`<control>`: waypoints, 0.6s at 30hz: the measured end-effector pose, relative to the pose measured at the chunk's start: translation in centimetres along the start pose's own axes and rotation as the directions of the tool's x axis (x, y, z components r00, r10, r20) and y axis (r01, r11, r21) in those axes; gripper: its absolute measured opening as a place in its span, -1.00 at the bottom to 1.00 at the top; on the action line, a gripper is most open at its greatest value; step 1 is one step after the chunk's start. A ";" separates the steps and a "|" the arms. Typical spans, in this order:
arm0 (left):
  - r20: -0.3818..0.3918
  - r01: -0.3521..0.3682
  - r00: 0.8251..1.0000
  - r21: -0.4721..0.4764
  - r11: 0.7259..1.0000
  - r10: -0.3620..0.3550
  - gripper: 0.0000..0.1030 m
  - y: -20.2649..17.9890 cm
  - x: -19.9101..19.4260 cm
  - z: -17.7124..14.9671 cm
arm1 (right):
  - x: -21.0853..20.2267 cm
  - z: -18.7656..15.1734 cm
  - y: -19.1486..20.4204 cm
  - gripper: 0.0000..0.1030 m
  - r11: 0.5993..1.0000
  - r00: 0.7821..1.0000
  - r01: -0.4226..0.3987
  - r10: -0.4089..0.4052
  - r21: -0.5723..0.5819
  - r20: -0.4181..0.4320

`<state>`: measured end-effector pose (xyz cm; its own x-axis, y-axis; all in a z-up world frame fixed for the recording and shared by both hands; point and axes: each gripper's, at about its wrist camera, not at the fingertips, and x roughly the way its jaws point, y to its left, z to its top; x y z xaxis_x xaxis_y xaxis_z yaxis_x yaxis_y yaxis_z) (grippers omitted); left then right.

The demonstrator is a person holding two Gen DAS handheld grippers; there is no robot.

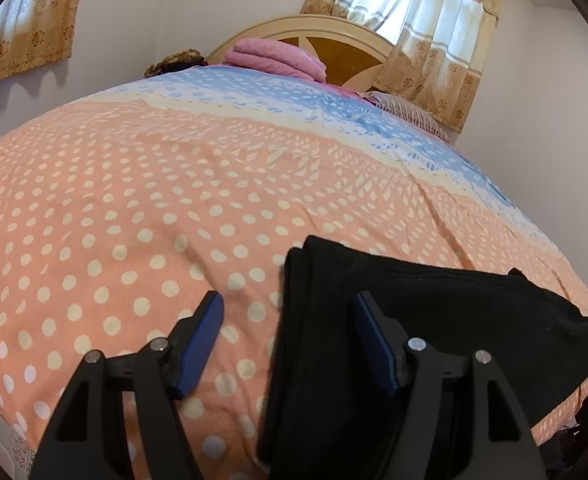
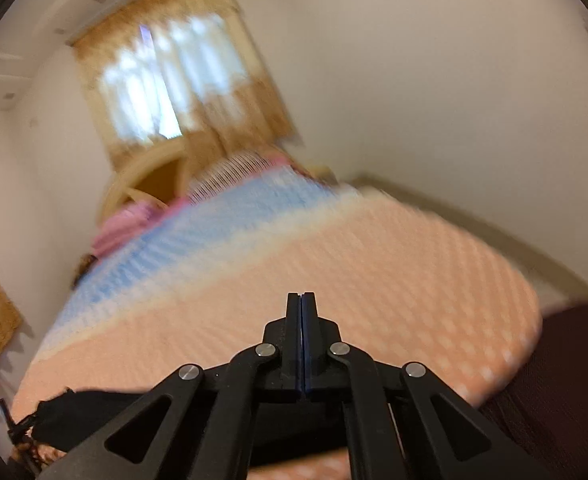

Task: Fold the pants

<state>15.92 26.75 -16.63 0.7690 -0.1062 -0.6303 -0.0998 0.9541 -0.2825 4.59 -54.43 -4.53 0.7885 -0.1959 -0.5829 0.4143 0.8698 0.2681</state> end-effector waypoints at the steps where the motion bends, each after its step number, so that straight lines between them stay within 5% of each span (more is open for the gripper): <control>1: -0.004 0.001 1.000 -0.002 1.000 -0.001 0.36 0.0 -0.1 0.1 | 0.3 -0.5 -0.9 -0.98 0.999 0.999 0.036 -0.036 0.013 -0.019; 5: 0.004 -0.026 1.000 0.016 1.000 0.026 0.36 -0.2 -1.5 0.5 | -0.3 -0.8 -2.0 -0.90 0.999 1.000 0.010 -0.009 0.050 -0.029; 6: 0.013 -0.037 0.999 0.024 0.999 0.037 0.36 -0.3 -1.8 0.6 | -0.2 -0.6 -1.6 -0.54 0.999 0.999 0.006 -0.005 0.034 -0.035; 7: 0.023 -0.047 0.999 0.031 0.998 0.046 0.36 -0.4 -2.1 0.7 | 0.1 -0.3 -1.4 0.13 1.000 0.999 -0.009 0.010 0.021 -0.042; 9: 0.048 -0.059 0.997 0.033 0.998 0.057 0.36 -0.7 -2.8 1.0 | 0.5 0.2 -0.8 0.52 0.997 0.996 -0.072 0.073 0.031 -0.050; 12: 0.054 -0.044 0.998 0.026 0.999 0.042 0.36 -1.2 -3.1 1.3 | 2.7 1.0 0.4 0.51 0.999 0.992 -0.045 0.047 0.016 -0.118; 14: 0.042 -0.044 0.998 0.033 0.998 0.043 0.37 -1.6 -2.8 1.3 | 5.0 1.0 0.2 0.30 0.998 0.976 -0.040 0.050 0.051 -0.213; 15: 0.035 -0.045 0.998 0.038 0.998 0.043 0.37 -1.8 -2.4 1.3 | 6.0 0.9 0.1 -0.04 0.996 0.966 -0.045 0.063 0.076 -0.251; 17: 0.023 -0.046 0.999 0.043 0.998 0.046 0.37 -2.0 -1.9 1.1 | 7.9 0.6 -0.1 -0.31 0.993 0.943 -0.058 0.088 0.101 -0.322; 18: 0.018 -0.049 0.999 0.040 0.998 0.048 0.37 -1.9 -1.6 1.1 | 8.2 0.7 0.0 -0.62 0.994 0.941 -0.063 0.091 0.094 -0.325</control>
<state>15.57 25.36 -14.32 0.7747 -0.0547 -0.6300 -0.1123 0.9685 -0.2221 11.39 -56.31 -8.81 0.6324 0.0417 -0.7735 0.4044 0.8339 0.3757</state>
